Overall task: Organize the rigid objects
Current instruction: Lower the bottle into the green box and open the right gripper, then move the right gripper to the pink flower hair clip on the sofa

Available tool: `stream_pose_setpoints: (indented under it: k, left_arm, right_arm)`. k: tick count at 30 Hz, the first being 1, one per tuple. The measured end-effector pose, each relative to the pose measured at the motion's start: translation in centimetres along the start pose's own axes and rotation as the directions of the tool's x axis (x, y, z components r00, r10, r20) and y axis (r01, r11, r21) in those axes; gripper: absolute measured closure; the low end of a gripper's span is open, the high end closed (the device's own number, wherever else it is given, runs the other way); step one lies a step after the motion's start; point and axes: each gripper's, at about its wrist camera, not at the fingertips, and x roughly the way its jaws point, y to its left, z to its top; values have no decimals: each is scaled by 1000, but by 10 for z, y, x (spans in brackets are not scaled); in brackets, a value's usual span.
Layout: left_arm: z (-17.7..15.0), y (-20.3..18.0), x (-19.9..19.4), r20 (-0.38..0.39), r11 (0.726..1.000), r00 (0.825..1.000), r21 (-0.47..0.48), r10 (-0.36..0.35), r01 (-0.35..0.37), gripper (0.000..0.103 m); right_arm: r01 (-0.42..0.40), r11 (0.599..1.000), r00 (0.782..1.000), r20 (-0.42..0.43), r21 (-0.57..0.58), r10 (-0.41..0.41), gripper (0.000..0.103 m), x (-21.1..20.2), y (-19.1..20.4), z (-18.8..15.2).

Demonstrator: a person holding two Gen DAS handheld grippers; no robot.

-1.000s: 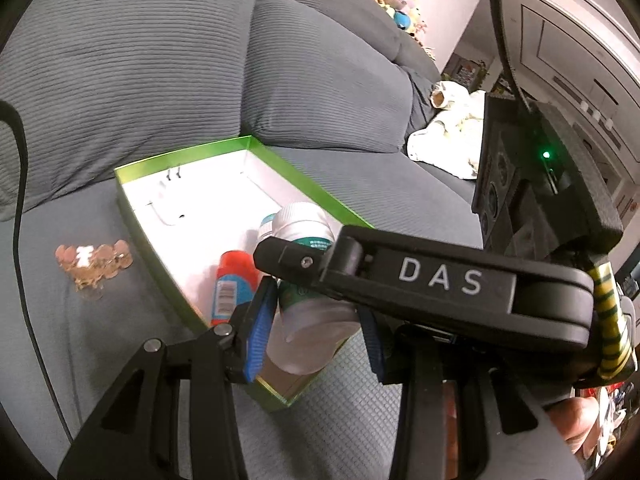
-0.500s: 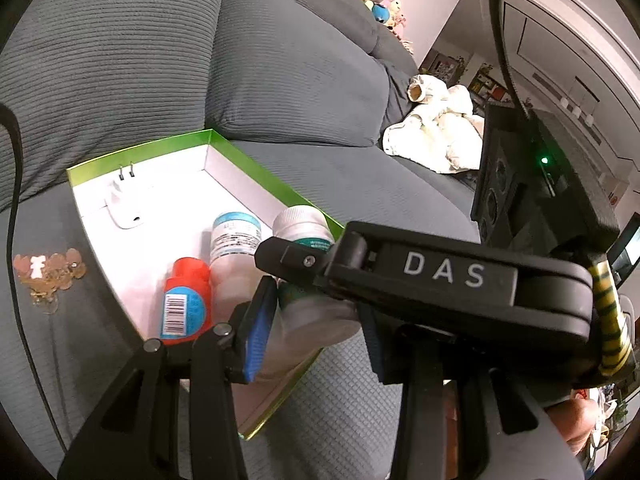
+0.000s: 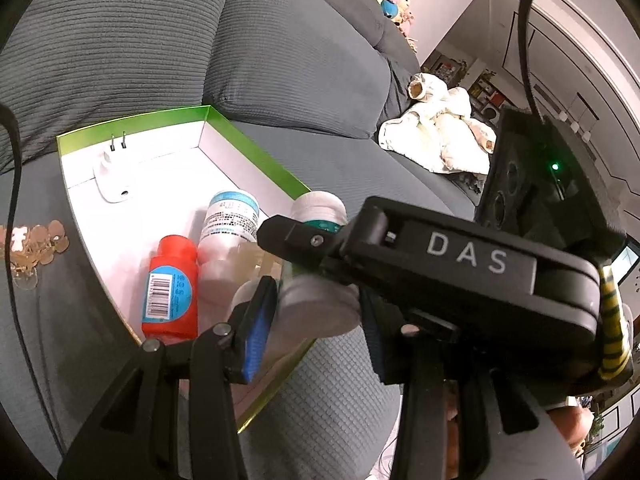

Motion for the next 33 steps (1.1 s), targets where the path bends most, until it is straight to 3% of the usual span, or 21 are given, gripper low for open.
stream_pose_setpoints:
  k: [6, 12, 18, 21, 30, 33]
  left_arm:
    - [-2, -1, -17, 38, 1000, 999, 12, 6, -6, 55]
    - [-5, 6, -35, 71, 1000, 997, 0, 27, -27, 48]
    - [-10, 18, -54, 112, 997, 991, -34, 74, -71, 46]
    - [-12, 28, -65, 125, 995, 988, -63, 88, -80, 45]
    - [-21, 55, -98, 158, 983, 974, -120, 161, -143, 43]
    - [-25, 66, -108, 165, 973, 964, -138, 208, -187, 40]
  right_arm:
    - [86, 996, 995, 44, -30, -84, 53, -8, 8, -3]
    - [109, 992, 991, 87, -63, -103, 51, -19, 19, -9]
    - [108, 988, 988, 120, -110, -95, 49, -26, 41, -18]
    - [112, 984, 987, 127, -135, -95, 41, -26, 52, -23]
    - [85, 974, 994, 91, -208, -67, 40, -10, 82, -42]
    - [67, 972, 995, 83, -225, -50, 30, -5, 90, -47]
